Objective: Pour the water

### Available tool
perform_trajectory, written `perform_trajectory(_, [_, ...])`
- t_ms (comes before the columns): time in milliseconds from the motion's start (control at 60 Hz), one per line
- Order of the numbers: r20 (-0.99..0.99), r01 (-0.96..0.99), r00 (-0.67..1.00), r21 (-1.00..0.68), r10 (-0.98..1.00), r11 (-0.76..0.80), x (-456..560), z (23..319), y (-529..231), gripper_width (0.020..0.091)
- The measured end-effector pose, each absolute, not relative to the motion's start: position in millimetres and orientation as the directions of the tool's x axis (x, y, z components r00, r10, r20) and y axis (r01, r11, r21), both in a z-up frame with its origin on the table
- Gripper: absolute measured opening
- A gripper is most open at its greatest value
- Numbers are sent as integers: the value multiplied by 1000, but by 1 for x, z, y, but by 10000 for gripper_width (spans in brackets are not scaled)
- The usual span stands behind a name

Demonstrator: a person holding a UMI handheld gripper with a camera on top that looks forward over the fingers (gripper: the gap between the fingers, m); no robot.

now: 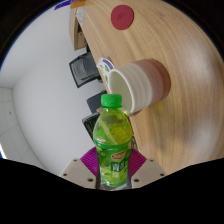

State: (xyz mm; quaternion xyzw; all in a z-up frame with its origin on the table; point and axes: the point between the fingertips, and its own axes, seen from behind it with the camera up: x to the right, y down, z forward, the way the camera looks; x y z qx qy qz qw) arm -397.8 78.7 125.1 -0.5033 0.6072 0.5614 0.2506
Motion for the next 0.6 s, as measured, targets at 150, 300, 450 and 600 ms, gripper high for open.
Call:
perform_trajectory(150, [-889, -907, -313, 384, -335, -171, -397, 126, 73, 347])
perform_trajectory(300, [-967, -945, 55, 31, -250, -326, -393, 161, 61, 349])
perform_trajectory(450, [-794, -760, 601, -535, -86, -368, -339, 206, 57, 350])
perform_trajectory(600, [-379, -375, 924, -877, -48, -300, -261, 228, 59, 362])
